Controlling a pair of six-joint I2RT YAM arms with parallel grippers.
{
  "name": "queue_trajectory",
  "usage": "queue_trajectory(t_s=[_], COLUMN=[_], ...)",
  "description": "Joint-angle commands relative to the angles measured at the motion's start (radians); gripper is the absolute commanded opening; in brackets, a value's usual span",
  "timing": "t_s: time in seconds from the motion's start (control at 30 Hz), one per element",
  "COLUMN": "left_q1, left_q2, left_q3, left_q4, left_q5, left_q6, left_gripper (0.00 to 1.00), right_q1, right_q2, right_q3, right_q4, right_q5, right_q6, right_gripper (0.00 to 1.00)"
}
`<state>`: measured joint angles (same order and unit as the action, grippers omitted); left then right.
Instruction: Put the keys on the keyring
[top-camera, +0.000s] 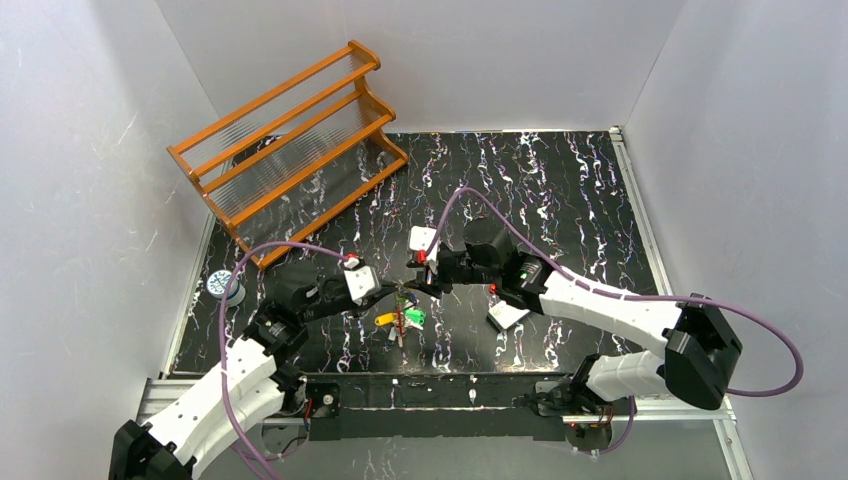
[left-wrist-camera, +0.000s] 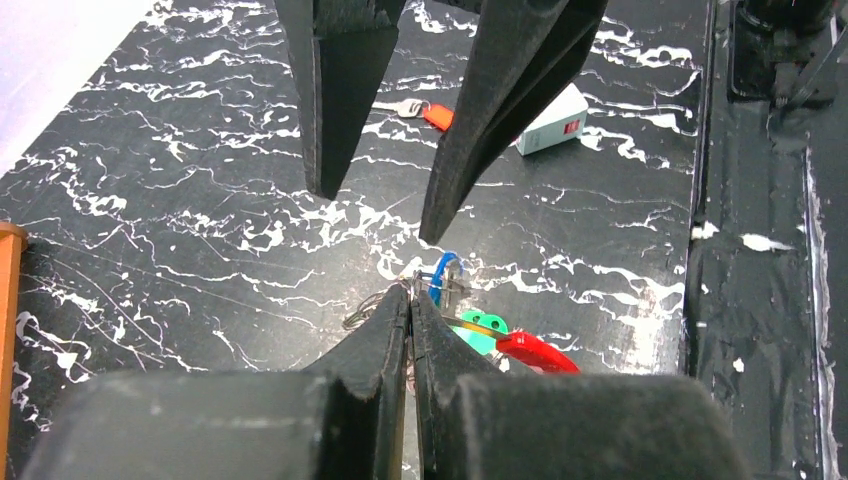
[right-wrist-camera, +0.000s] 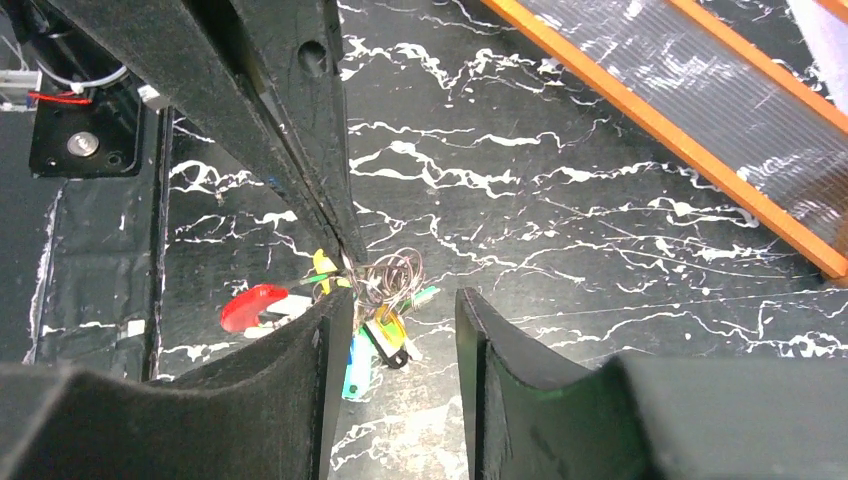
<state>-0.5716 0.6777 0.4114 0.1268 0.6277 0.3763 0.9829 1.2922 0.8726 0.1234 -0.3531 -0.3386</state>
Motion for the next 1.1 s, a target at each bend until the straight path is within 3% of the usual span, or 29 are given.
queue_trajectory(t_s=[0.0,0.33,0.7,0.93,1.07], left_q1=[-0.004,-0.003,-0.004,-0.004,-0.004], left_q2=[-0.062,-0.104,-0.118,-0.103,-0.100], left_q3=[-0.093,-0.253,-0.262,-0.252,-0.252], left_q4=[0.336,0.735,0.758,0.758,0.758], left_q5=[-0.008,-0.022,-0.006,0.000,-0.003], left_q6=[-0.179,-0.314,-0.326,-0.324,-0.321], left_gripper=[0.00,0.00,0.00,0.00,0.00], right_q1=[0.001,0.000,-0.002,-0.001,-0.001], right_q2=[-0.052,-0.114,-0.099,-0.074,-0.061], right_q3=[-0.014,-0.052,-0.059,-0.063,-0.066], right_q4=[0.087,0.145,0.115,0.091,0.076], right_q5=[0.013,-0.033,-0.096,-0.090,-0.084], right_q6=[0.020,0.101,0.128,0.122,0.120], right_gripper=[0.51,0.55,0.49,0.20,0.15])
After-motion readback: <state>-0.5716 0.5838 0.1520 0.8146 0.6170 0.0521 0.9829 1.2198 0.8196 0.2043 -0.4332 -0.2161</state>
